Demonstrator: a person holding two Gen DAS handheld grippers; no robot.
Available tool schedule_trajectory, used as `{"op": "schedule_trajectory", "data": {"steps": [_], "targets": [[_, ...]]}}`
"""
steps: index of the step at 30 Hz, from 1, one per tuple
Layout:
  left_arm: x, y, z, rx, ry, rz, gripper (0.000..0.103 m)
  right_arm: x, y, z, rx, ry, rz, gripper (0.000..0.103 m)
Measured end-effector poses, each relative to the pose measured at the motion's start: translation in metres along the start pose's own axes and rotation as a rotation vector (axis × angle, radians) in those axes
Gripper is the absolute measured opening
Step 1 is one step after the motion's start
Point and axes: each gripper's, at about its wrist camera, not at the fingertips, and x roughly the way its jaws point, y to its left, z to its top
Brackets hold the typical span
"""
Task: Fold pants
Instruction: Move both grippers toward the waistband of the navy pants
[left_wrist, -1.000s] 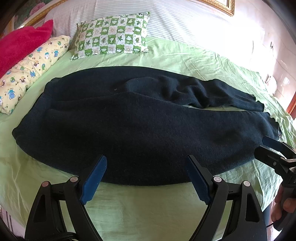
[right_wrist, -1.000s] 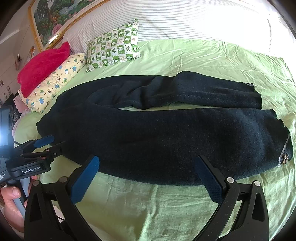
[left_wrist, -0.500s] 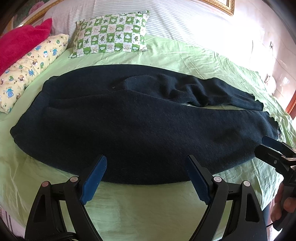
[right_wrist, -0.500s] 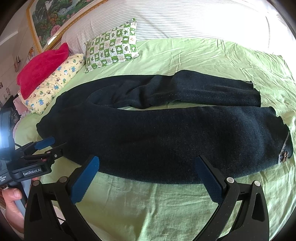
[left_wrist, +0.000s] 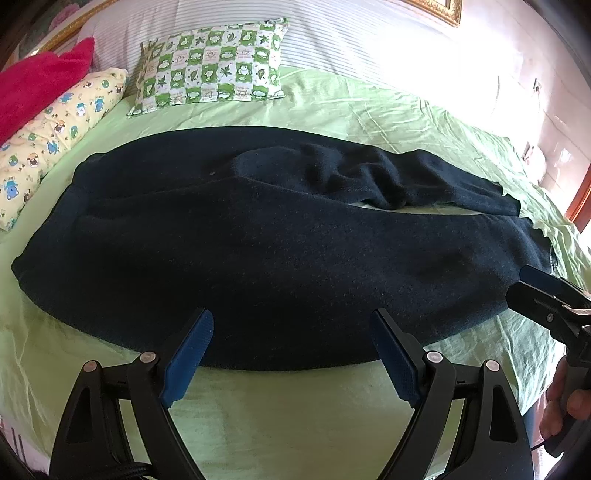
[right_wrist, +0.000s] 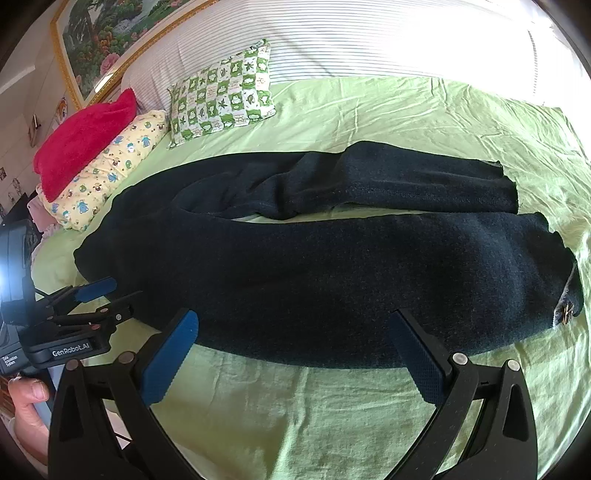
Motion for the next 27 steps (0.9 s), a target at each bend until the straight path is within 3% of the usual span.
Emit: {"op": "schedule_trajectory", "data": {"steps": [3, 11, 19, 25, 27], "targets": [[0.002, 0.002, 0.002, -0.001, 0.038, -0.009, 0.087, -0.002, 0.001, 0.001, -0.003, 0.011, -0.002, 0.103], [0.005, 0.003, 0.008, 0.017, 0.025, -0.028, 0.087, -0.006, -0.009, 0.006, 0.025, 0.043, 0.014, 0.103], [0.013, -0.001, 0.012, 0.03, 0.039, -0.063, 0.087, -0.006, -0.017, 0.009, 0.037, 0.006, 0.024, 0.103], [0.016, -0.008, 0.032, 0.084, 0.022, -0.106, 0.087, -0.008, -0.034, 0.018, 0.105, -0.029, 0.084, 0.103], [0.018, -0.01, 0.046, 0.099, 0.02, -0.106, 0.087, -0.009, -0.043, 0.024, 0.113, -0.029, 0.068, 0.103]]}}
